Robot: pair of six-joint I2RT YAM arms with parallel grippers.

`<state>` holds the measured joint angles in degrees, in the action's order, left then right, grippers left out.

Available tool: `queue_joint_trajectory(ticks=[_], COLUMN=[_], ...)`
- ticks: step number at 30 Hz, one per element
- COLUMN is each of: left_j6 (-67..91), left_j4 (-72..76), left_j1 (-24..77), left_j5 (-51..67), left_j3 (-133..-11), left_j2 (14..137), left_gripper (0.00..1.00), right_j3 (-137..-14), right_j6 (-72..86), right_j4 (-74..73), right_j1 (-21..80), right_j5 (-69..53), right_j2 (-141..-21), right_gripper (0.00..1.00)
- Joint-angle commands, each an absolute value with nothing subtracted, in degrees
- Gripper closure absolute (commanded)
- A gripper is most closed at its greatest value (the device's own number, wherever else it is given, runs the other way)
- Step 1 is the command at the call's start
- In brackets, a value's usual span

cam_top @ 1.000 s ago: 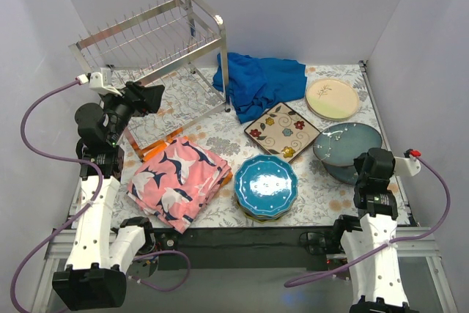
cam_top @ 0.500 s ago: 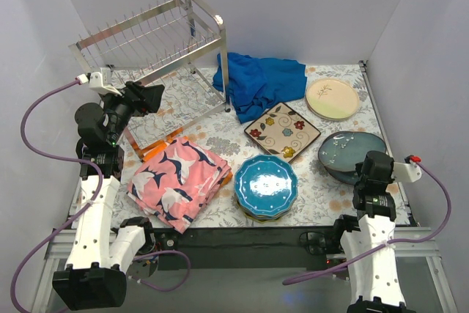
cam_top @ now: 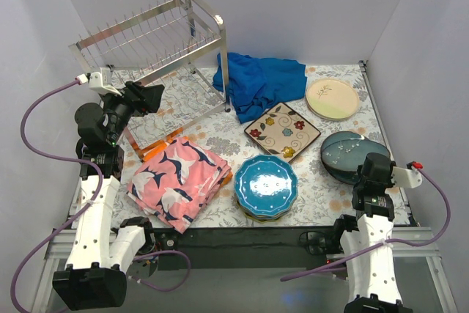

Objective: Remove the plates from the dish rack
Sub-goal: Place the plate at the center of the board.

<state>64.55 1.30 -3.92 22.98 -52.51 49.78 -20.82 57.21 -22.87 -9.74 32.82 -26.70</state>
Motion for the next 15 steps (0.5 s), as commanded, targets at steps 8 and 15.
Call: queue_joint_trajectory(ticks=[8,15], left_j6=[64.3,64.3], left_j4=[1.6,1.6], left_j1=[-4.1,-4.2], left_j5=[23.0,22.5], left_j3=[-53.4,-53.3], left_j2=[48.6,48.3], left_gripper=[0.25,0.25], right_j3=[-22.2,-23.6], right_j6=[62.9,63.0], right_j4=[-20.8,-24.3], right_j1=[-10.1,-10.1], right_j5=[36.1,35.0], right_j2=[-27.3,-30.1], right_gripper=[0.62,0.55])
